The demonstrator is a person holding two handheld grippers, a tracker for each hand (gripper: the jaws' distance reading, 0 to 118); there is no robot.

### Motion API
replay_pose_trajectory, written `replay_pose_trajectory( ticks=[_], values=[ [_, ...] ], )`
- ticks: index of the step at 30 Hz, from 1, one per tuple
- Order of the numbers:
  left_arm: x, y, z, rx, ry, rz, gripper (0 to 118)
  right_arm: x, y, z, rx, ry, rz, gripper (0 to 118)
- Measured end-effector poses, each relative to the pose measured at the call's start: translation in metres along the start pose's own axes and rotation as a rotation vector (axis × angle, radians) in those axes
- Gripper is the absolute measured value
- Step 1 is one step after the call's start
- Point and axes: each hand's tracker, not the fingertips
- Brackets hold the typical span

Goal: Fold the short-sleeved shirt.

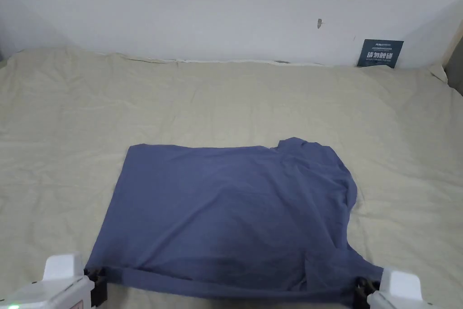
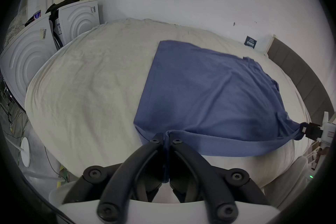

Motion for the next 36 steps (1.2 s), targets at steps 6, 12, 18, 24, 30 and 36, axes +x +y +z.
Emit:
replay_pose_trajectory(
  ticks=[6,12,18,24,30,36],
  values=[
    [0.009,0.055,-0.019,0.064,0.004,0.0,6,-0.011,0.063,-0.012,0.087,0.0,0.024,6],
    [0.015,0.102,-0.076,0.011,0.022,-0.001,6,-0.017,0.106,-0.079,0.049,-0.025,0.059,6],
    [0.023,0.123,-0.138,-0.101,0.055,-0.021,6,-0.022,0.127,-0.135,-0.088,-0.059,0.065,7],
    [0.03,0.115,-0.177,-0.212,0.083,-0.084,9,-0.011,0.116,-0.186,-0.253,-0.072,-0.01,8],
    [0.031,0.121,-0.153,-0.172,0.073,-0.066,116,-0.016,0.118,-0.156,-0.191,-0.071,0.004,88],
    [0.041,0.141,-0.069,0.102,0.008,0.034,116,-0.029,0.137,-0.069,0.11,0.01,0.046,99]
  ],
)
